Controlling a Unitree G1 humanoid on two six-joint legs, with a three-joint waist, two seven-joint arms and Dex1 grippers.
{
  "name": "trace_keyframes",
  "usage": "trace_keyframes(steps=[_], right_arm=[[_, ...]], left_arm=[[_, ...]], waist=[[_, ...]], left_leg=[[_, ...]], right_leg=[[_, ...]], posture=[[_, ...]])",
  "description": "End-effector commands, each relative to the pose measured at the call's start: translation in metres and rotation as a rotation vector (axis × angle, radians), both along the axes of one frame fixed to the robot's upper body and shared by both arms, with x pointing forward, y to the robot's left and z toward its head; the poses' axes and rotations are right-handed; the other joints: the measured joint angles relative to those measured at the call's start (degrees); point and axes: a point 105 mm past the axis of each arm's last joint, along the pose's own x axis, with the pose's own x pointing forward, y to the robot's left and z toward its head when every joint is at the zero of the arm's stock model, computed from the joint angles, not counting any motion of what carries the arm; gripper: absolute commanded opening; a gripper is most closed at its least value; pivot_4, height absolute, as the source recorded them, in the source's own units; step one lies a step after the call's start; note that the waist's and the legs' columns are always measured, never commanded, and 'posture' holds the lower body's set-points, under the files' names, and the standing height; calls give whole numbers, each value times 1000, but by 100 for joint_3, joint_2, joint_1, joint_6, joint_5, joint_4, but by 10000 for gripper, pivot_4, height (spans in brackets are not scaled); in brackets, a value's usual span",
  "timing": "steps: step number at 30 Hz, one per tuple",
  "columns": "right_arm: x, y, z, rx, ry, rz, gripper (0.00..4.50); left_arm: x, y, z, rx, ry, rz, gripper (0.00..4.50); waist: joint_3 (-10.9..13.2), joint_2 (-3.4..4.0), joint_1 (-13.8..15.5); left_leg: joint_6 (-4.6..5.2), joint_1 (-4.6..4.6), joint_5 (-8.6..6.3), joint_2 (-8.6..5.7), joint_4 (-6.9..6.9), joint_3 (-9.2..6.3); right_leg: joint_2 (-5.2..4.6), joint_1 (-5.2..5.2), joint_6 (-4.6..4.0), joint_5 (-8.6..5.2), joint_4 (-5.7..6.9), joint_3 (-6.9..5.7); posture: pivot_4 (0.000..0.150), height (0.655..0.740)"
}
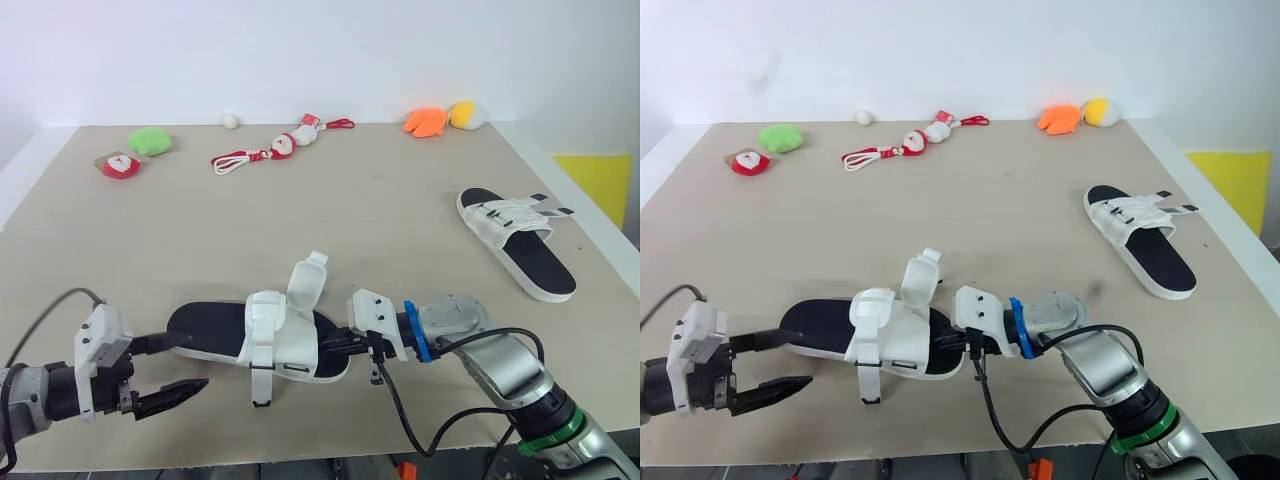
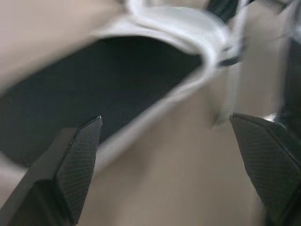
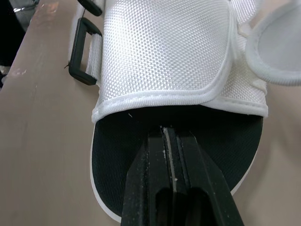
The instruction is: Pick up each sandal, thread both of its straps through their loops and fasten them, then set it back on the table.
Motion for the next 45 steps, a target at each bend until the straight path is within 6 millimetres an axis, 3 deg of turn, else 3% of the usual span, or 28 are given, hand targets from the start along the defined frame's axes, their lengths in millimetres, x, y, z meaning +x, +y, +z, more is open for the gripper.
trace_keyframes(steps=[1, 8, 12, 17, 27, 32, 40, 45], right_arm=[[0, -8, -25, -83, 75, -21, 0], [1, -6, -24, -84, 71, -7, 0], [2, -5, -23, -83, 69, -5, 0], [4, -4, -21, -80, 64, -9, 0], [5, -3, -19, -75, 59, -18, 0], [5, -2, -19, -73, 60, -21, 0], [3, -5, -20, -75, 63, -34, 0], [5, -4, -20, -75, 61, -29, 0]], left_arm=[[6, -1, -6, 268, -364, -130, 44738], [2, -15, -16, 597, -1134, -501, 44738], [-6, -21, -22, 581, -1342, -619, 44738], [0, -39, -24, 518, -1411, -647, 44738], [7, -64, -25, 444, -1482, -700, 44738], [3, -69, -24, 408, -1495, -734, 44738], [4, -52, -23, 438, -1467, -648, 44738], [-3, -55, -24, 426, -1471, -680, 44738]], waist=[[-5, 3, -3], [-29, -18, 19], [-30, -19, 16], [-32, -17, 14], [-34, -14, 1], [-34, -14, 0], [-34, -13, -6], [-34, -13, -4]], left_leg=[[0, 0, 0, -1, 1, 6], [0, -1, -2, 5, -8, 45], [0, -1, -2, 10, -7, 46], [1, 0, -2, 11, -1, 48], [4, 3, 0, 11, 10, 48], [4, 3, 0, 11, 12, 47], [4, 5, 0, 12, 16, 47], [4, 5, 0, 12, 17, 48]], right_leg=[[-3, 2, -1, 1, -3, 3], [-14, 10, 2, 8, -8, 16], [-7, 10, 12, 16, -7, 17], [-6, 16, 56, 41, -6, 20], [-3, 22, 67, 51, -1, 22], [-3, 24, 70, 52, 0, 23], [-2, 25, 71, 53, 4, 23], [-3, 26, 71, 53, 4, 23]], posture=[[1500, 7400], [1500, 7400], [1500, 7400], [1500, 7400], [1500, 7400], [1500, 7400], [1500, 7400], [1500, 7400]])
